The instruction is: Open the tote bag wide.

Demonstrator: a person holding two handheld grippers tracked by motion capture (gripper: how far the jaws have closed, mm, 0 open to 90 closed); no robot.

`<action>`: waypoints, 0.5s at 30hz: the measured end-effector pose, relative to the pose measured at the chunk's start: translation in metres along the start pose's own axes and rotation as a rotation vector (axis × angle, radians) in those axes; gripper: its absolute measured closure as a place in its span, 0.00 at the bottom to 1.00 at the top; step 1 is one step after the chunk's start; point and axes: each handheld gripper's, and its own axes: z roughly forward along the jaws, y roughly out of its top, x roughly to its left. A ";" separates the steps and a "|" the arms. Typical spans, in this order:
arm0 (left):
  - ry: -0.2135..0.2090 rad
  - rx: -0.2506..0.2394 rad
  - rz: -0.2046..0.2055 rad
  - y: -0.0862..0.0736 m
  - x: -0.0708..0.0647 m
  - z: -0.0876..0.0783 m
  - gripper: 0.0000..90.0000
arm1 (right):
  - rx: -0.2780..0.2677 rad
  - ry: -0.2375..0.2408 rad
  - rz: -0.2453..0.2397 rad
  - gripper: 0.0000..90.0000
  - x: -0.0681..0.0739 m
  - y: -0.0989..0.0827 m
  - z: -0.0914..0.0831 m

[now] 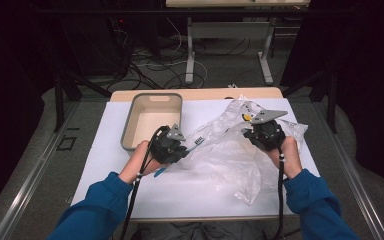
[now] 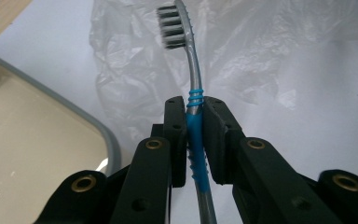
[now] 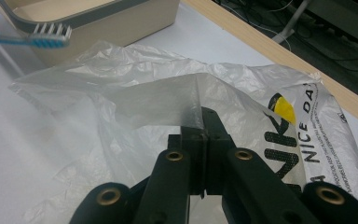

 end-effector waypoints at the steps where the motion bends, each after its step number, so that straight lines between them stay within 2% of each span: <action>1: -0.002 -0.001 0.002 0.001 -0.002 0.001 0.89 | 0.001 -0.002 -0.002 1.00 0.000 0.000 0.000; 8: -0.031 -0.007 0.029 0.007 -0.015 0.009 0.89 | -0.004 -0.001 0.001 1.00 0.002 0.001 0.000; 12: -0.072 -0.016 0.037 0.011 -0.020 0.018 0.89 | -0.011 -0.002 0.001 1.00 0.002 0.001 -0.001; 15: -0.075 -0.023 0.044 0.015 -0.023 0.024 0.89 | -0.012 -0.003 -0.001 1.00 0.003 0.001 -0.002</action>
